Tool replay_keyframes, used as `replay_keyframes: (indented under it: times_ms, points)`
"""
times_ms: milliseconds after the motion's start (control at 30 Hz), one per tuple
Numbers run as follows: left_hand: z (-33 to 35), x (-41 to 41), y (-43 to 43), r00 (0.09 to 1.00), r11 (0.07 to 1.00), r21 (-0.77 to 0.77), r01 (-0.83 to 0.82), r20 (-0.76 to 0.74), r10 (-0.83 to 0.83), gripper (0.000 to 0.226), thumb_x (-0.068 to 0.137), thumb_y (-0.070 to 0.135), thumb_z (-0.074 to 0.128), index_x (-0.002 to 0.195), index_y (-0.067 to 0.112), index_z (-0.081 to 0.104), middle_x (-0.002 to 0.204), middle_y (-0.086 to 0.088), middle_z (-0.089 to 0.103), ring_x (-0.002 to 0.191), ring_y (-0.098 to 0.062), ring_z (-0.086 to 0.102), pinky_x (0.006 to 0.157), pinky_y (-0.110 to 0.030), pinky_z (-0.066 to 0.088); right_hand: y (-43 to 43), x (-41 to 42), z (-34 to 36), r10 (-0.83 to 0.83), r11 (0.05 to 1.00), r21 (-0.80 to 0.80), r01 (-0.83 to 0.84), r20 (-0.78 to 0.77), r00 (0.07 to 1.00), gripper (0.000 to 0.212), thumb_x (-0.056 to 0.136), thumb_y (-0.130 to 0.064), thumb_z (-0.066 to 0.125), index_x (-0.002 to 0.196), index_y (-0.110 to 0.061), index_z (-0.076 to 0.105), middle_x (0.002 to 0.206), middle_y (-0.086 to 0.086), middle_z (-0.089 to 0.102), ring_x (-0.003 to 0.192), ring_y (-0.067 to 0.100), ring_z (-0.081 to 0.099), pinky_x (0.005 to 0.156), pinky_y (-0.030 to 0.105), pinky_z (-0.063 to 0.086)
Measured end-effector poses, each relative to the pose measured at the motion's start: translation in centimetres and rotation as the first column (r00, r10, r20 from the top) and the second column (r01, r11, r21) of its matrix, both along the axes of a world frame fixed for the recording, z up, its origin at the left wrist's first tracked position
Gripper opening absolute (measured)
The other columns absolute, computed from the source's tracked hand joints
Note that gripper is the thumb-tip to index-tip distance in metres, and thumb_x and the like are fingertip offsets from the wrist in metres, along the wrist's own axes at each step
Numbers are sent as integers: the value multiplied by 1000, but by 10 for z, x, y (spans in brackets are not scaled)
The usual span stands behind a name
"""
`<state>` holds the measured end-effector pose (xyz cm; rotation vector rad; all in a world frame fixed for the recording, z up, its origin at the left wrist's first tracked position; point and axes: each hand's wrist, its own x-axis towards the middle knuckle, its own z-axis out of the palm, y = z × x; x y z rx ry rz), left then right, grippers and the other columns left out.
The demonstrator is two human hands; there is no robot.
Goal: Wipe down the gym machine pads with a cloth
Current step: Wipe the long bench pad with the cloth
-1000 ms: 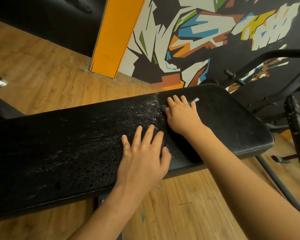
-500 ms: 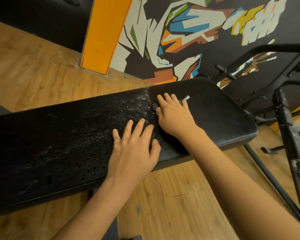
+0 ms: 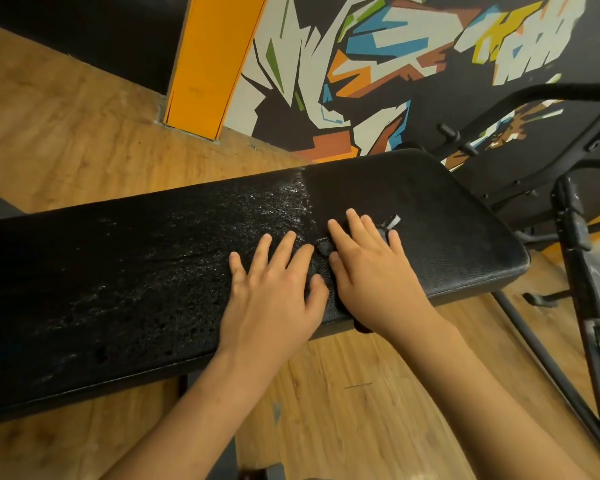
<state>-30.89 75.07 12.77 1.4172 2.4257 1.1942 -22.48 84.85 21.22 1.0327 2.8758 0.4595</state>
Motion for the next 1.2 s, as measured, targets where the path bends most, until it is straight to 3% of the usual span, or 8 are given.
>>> replay_keyframes:
  times_ms: [267,500,633,767,867,1033,1200]
  points:
    - [-3,-3,0,992,992,-100,-83,84,91,64,100,57,20,159,30,20,171,4,6,157,-23,-5,120,-64,-5,39,-37,-2,26,998,60,-23,-51,998,51,110,-31,33,157,-15,30,167,10,23,156,30,12,125,55,14]
    - [3,-6,5,926,958,-148,-247,254,278,57,99,44,40,152,22,39,165,-3,26,156,-20,14,123,-61,3,13,1,5,99,992,-73,-100,-14,995,58,106,-33,31,161,-16,26,169,16,16,157,33,9,124,56,5]
    - [14,6,15,794,873,-251,-418,365,486,55,101,39,38,154,22,38,167,-3,24,156,-21,14,123,-60,2,31,-1,28,238,964,-167,-206,201,950,73,98,-52,21,163,-22,20,170,16,11,158,34,2,121,59,-11]
    - [41,34,45,606,742,-389,-546,427,671,63,99,36,28,161,25,25,171,1,10,157,-22,0,124,-56,-1,68,-5,47,303,942,-221,-251,247,920,61,106,-49,31,162,-28,25,171,7,14,159,30,0,121,68,1]
    - [48,36,56,533,664,-458,-590,397,747,61,99,36,27,159,26,29,170,2,15,157,-23,5,124,-58,4,101,-16,63,309,932,-275,-235,269,912,59,108,-46,33,162,-23,26,171,10,14,158,32,-2,121,70,3]
    - [49,38,58,544,636,-479,-605,334,769,57,101,37,26,156,26,36,167,2,24,156,-23,12,123,-57,7,115,-14,71,461,870,-340,-357,307,832,64,105,-45,25,162,-16,24,170,14,15,158,34,2,122,68,8]
    - [44,36,62,503,582,-550,-599,308,808,54,105,36,31,159,30,29,169,7,16,157,-17,5,125,-54,3,144,-17,78,704,696,-488,-527,321,633,64,106,-44,22,164,-20,15,172,9,8,158,29,-5,125,61,7]
